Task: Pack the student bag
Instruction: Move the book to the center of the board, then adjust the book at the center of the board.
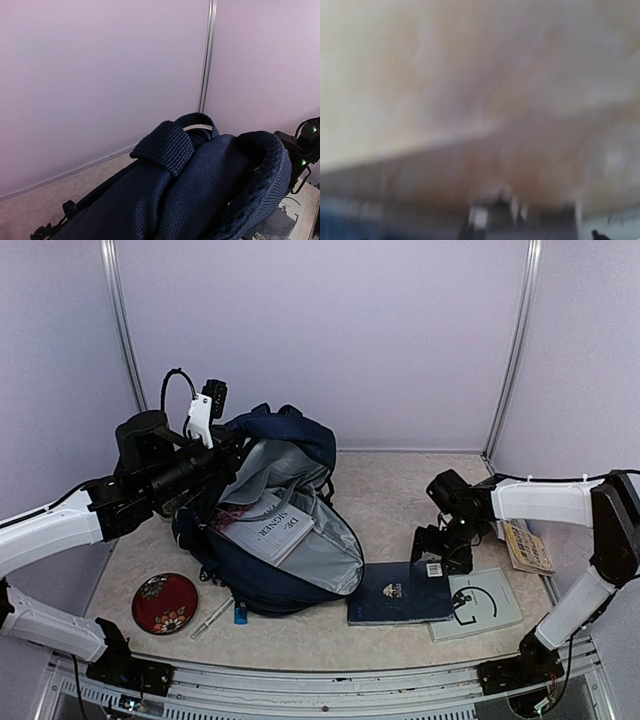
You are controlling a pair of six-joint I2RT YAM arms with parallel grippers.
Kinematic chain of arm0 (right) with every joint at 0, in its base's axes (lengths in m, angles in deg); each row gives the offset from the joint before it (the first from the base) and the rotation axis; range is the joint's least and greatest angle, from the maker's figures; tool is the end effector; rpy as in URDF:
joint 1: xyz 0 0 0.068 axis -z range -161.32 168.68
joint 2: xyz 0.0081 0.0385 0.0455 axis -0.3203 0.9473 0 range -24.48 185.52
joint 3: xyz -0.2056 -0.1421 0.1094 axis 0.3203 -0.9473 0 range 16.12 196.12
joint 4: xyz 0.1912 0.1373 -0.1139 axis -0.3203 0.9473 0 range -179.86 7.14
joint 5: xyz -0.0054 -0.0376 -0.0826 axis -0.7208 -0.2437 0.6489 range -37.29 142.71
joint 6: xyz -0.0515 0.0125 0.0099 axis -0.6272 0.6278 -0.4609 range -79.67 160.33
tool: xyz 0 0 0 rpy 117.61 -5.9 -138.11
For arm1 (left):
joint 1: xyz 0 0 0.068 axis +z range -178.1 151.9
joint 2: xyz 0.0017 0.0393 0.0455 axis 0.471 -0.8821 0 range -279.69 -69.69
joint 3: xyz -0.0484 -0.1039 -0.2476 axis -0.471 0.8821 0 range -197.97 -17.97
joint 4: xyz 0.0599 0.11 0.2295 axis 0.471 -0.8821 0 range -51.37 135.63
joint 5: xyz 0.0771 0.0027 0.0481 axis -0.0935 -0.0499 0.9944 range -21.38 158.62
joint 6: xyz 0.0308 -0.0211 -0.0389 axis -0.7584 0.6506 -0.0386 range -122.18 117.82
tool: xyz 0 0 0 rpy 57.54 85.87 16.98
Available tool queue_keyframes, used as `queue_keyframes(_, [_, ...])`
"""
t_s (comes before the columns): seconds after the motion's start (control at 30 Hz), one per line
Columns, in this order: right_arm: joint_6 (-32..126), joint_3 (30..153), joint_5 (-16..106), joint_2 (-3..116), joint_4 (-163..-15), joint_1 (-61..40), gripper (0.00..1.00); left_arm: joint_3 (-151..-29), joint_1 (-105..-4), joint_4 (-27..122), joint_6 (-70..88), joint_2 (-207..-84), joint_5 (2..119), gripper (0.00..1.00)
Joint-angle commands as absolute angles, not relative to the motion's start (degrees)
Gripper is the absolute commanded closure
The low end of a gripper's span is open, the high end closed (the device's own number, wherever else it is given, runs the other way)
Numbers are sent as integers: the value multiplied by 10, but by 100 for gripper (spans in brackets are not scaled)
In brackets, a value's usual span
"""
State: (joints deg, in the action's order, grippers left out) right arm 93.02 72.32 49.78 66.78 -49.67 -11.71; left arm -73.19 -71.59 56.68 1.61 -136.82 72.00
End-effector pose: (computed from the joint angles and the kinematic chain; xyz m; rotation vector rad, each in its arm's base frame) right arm 0.2481 0.1477 0.1799 0.5640 2.9125 0.3114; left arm 0.2038 -0.1905 0.3633 0.5049 1.5371 -0.5950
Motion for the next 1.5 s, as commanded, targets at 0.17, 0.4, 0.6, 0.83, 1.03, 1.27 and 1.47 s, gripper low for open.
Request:
queue_keyframes(0.17, [823, 571, 302, 507, -563, -55, 5, -733, -707, 572, 21, -1360, 733, 100])
queue_keyframes(0.4, [832, 474, 152, 485, -725, -21, 7, -736, -710, 569, 23, -1365, 726, 100])
queue_keyframes(0.6, [883, 454, 76, 487, -880, -34, 13, -737, -711, 568, 26, -1370, 717, 100])
queue_keyframes(0.83, [909, 478, 63, 536, -977, -90, 15, -738, -709, 567, 27, -1372, 714, 100])
queue_keyframes(1.03, [873, 541, 122, 558, -931, -105, 16, -742, -707, 562, 29, -1376, 706, 100])
queue_keyframes(1.27, [783, 629, 361, 613, -659, -105, 14, -743, -705, 560, 25, -1375, 709, 100])
queue_keyframes(1.47, [779, 626, 335, 626, -681, -107, 13, -746, -703, 557, 26, -1379, 705, 100])
